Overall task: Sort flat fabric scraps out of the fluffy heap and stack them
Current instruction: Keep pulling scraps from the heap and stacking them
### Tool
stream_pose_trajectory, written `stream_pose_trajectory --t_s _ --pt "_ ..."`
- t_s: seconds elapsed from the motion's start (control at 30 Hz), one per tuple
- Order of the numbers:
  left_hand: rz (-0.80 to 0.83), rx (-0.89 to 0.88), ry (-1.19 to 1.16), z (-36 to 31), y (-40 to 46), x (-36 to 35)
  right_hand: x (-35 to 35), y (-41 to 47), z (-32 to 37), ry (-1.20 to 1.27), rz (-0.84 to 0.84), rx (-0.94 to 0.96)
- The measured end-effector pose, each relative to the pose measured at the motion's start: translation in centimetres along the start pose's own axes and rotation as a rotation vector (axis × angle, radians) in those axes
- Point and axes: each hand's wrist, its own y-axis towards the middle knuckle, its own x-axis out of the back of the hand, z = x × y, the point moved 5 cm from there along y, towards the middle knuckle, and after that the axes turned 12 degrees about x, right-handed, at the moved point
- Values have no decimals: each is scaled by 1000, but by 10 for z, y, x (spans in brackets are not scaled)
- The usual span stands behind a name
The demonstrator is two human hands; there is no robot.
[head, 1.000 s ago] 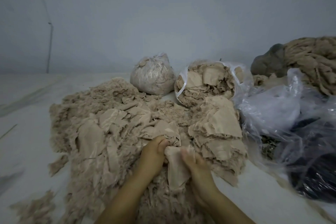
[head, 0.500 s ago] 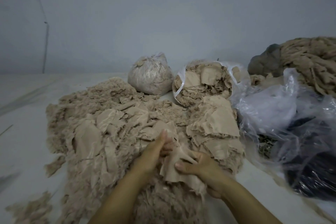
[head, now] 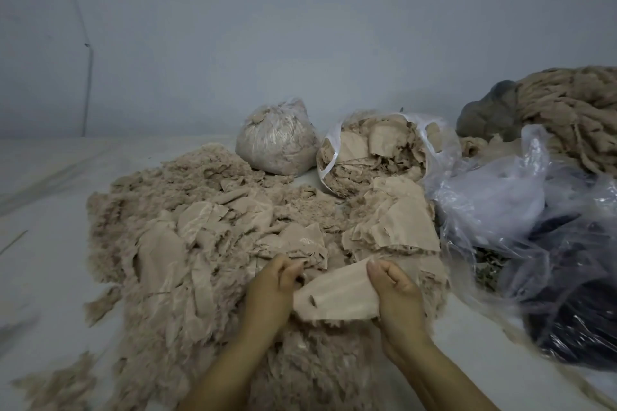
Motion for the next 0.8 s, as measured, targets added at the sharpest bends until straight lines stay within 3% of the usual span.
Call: stream_pose_trajectory --t_s 0.13,0.27,0.4,0.47,0.53,0.63,0.7,0.77,0.8 --pt "-59 4 -34 10 6 17 12 32 28 -146 18 160" --pt "170 49 -59 1 0 10 6 73 70 -213 95 219" --pt "453 149 -353 -28 -15 -14 -30 46 65 -349 488 219" --pt "533 156 -504 -42 -17 -24 -44 22 46 -269 631 139" --pt "511 161 -553 -47 -20 -27 -41 19 32 -258 540 153" --pt "270 276 -588 -31 -9 -16 -19 22 26 -386 315 141" --pt "195 297 -576 -22 -1 -6 -12 11 18 -506 478 1" --pt "296 242 -494 -21 0 -6 -13 -3 9 -646 760 -83" --pt "375 213 -438 -22 -4 -11 -16 -7 7 -578 817 -107"
